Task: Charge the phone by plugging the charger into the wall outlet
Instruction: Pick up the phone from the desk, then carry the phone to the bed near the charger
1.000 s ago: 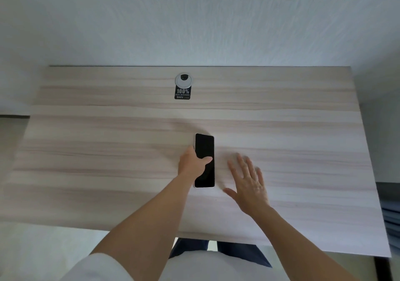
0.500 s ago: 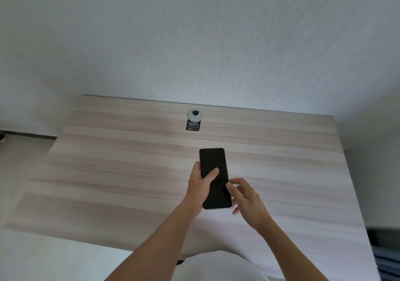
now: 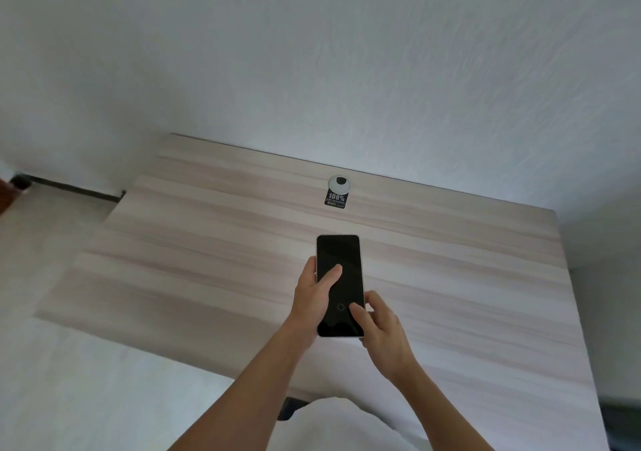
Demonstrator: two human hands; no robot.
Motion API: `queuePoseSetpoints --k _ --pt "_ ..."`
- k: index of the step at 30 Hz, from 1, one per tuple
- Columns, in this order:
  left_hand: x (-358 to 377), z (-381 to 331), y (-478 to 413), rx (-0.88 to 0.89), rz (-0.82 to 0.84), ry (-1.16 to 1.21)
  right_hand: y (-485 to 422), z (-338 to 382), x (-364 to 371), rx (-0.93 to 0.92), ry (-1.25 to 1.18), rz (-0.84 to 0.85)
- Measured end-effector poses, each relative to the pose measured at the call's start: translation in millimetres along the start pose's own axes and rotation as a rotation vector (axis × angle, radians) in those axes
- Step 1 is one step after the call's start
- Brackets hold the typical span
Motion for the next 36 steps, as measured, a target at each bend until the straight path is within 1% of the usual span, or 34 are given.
queuePoseSetpoints --k 4,8,13,16,20,25,32,36 --pt "-32 2 9 0.023 -0.048 0.031 3 0 30 -0.003 0.068 0.060" --pt "-67 6 26 0.057 -0.146 0.070 6 -2 60 -0.008 0.106 0.152" --pt "-105 12 65 0.116 -0.335 0.111 19 9 90 -0.107 0.201 0.322" --pt "-128 20 101 0.153 -0.473 0.183 36 17 112 -0.167 0.251 0.439" --pt "-159 39 145 0.192 -0.635 0.287 58 11 145 -0.210 0.311 0.589" --pt "-198 60 197 0.231 -0.816 0.389 88 14 190 -0.283 0.392 0.764" --pt "-260 76 252 0.279 -0.995 0.539 122 24 268 -0.364 0.509 0.976" --pt "-310 76 267 0.299 -1.068 0.577 129 32 327 -0.389 0.570 1.050"
Point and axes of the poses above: each hand's wrist, its own y-axis away from the middle knuckle, its own x-axis out of the palm, z = x × y, the point moved 7 cm from there along -y, towards the middle knuckle, and after that the axes turned 6 degrees about y, right-handed, at the moved point
